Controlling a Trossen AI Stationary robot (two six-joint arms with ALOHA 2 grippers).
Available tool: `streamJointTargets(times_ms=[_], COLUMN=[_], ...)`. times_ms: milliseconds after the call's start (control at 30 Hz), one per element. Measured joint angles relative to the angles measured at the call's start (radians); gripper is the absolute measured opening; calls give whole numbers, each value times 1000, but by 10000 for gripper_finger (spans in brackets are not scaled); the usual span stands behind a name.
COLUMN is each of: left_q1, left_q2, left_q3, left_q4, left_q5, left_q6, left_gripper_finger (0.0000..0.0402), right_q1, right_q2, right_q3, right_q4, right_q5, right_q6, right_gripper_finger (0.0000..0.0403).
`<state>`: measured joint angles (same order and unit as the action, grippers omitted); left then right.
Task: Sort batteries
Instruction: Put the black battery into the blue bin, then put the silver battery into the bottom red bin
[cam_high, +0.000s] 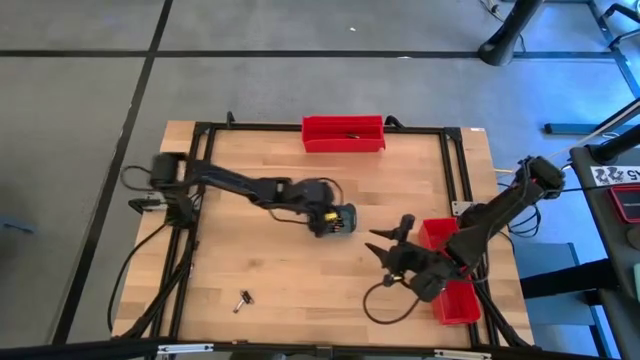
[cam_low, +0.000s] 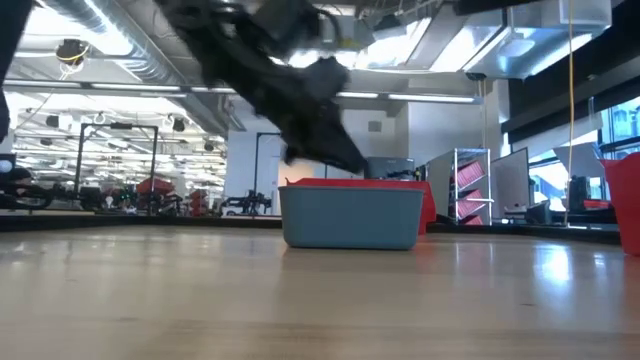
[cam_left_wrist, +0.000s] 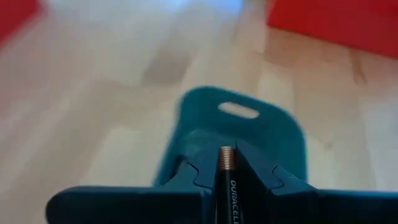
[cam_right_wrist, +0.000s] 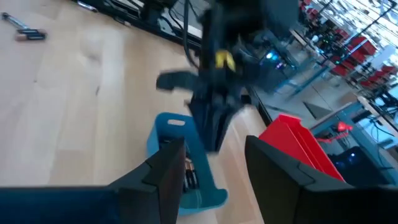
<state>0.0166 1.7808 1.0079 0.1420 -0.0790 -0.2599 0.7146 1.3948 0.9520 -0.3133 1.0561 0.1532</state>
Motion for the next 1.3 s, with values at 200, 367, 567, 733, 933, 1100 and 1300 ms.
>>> streamJointTargets(times_ms=[200, 367, 567, 733, 933, 1100, 1300], left_q1=[19, 20, 22, 61, 94, -49, -384], left_q2=[192, 226, 221, 203, 14, -201, -346], left_q3=[170, 206, 206, 205, 205, 206, 141], left_q4=[-155, -171, -174, -211, -278, -323, -381], left_q5=[47, 43, 43, 44, 27, -152, -590], left_q6=[33, 33, 63, -21, -40, 39, 6], left_gripper_finger=[26, 46, 89, 134, 153, 142, 112], right_q1=[21, 19, 19, 19, 19, 19, 19], right_q2=[-12, -10, -10, -10, -9, -9, 26], right_q3=[0, 0, 0, 0, 0, 0, 0], right_q4=[-5, -6, -4, -5, -5, -4, 11], right_q5=[-4, -37, -47, -47, -48, -71, -83], right_q6=[3, 30, 33, 50, 63, 94, 134], right_gripper_finger=[169, 169, 169, 169, 169, 169, 169])
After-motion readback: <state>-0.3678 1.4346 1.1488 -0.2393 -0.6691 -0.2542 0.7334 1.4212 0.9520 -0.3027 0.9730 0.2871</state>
